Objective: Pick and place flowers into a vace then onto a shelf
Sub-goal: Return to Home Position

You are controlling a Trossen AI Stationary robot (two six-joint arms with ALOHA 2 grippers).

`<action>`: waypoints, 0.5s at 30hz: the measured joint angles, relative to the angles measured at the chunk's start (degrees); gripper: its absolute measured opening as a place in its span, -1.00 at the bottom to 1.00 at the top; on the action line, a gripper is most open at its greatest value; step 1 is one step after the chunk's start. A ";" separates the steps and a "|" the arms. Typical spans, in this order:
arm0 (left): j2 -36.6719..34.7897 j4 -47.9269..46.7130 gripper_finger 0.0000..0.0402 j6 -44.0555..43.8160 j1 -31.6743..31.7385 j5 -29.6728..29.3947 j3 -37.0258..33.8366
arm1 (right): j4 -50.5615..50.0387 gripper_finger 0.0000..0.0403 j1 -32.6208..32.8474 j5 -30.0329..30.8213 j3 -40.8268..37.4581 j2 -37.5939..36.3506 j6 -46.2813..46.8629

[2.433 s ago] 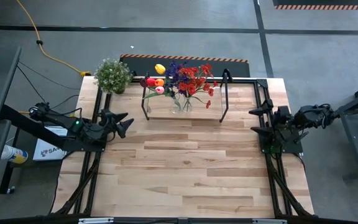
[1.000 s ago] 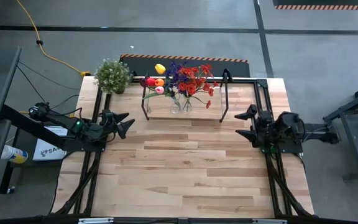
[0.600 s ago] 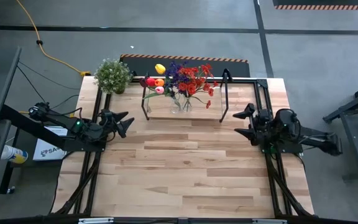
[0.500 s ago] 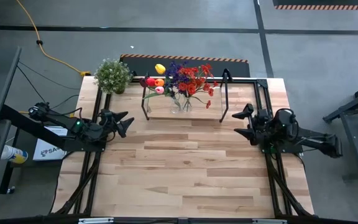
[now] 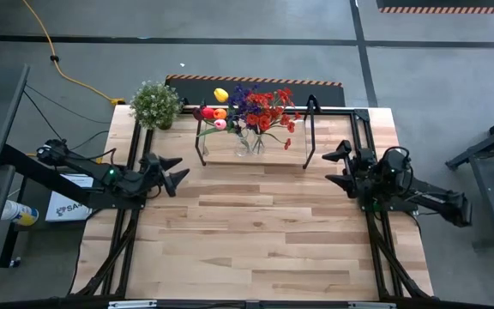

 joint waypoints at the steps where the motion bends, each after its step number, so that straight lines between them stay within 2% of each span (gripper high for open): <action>1: -0.03 -0.09 0.62 0.09 0.00 1.18 0.00 | 0.00 0.68 -0.42 -0.66 0.00 -0.01 0.12; 15: 0.01 2.59 0.62 5.75 -0.01 9.83 -0.80 | -0.85 0.68 -6.99 -15.49 0.00 0.08 1.32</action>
